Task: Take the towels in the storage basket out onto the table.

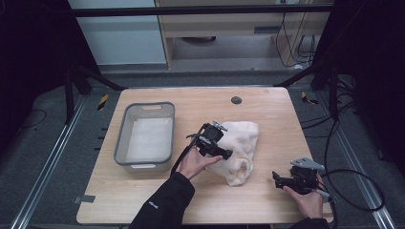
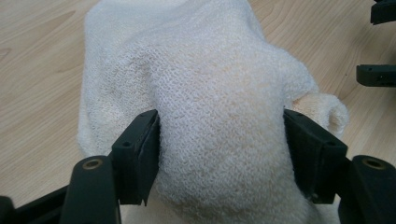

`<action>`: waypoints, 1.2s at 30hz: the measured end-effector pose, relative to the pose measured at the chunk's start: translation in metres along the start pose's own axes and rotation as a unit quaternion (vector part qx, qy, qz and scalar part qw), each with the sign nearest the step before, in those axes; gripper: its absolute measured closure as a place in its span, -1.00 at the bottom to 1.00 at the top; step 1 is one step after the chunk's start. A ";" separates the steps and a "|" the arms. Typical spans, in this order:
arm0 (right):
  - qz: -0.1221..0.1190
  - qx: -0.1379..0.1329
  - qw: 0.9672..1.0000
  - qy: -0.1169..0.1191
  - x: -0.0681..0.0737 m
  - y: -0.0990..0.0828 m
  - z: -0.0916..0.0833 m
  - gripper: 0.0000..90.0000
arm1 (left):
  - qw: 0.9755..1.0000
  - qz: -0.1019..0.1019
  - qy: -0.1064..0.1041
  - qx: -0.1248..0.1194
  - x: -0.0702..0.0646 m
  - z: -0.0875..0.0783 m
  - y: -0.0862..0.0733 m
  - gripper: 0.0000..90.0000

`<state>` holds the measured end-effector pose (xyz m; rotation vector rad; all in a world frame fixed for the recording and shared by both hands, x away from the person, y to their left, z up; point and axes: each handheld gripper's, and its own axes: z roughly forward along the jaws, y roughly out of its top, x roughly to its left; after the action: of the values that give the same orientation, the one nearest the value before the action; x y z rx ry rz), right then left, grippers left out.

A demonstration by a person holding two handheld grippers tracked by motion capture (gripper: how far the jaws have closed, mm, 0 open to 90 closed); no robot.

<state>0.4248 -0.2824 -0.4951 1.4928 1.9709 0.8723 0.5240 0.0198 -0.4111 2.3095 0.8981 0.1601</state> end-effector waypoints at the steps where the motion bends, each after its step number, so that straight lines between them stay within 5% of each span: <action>1: 0.000 0.000 1.000 0.000 0.000 0.000 0.000 -0.89 | 1.000 -0.001 0.000 -0.001 0.000 0.001 -0.001 -0.31; 16: -0.001 0.000 1.000 0.000 0.000 0.000 0.000 -0.89 | 1.000 0.012 -0.013 -0.020 -0.001 -0.008 -0.007 -0.53; 36: 0.001 -0.003 1.000 0.000 -0.001 0.000 -0.001 -0.89 | 0.996 0.033 -0.003 -0.079 -0.005 -0.054 -0.021 -0.59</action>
<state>0.4244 -0.2831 -0.4944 1.4922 1.9639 0.8793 0.4909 0.0570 -0.3808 2.1918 0.7778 0.2434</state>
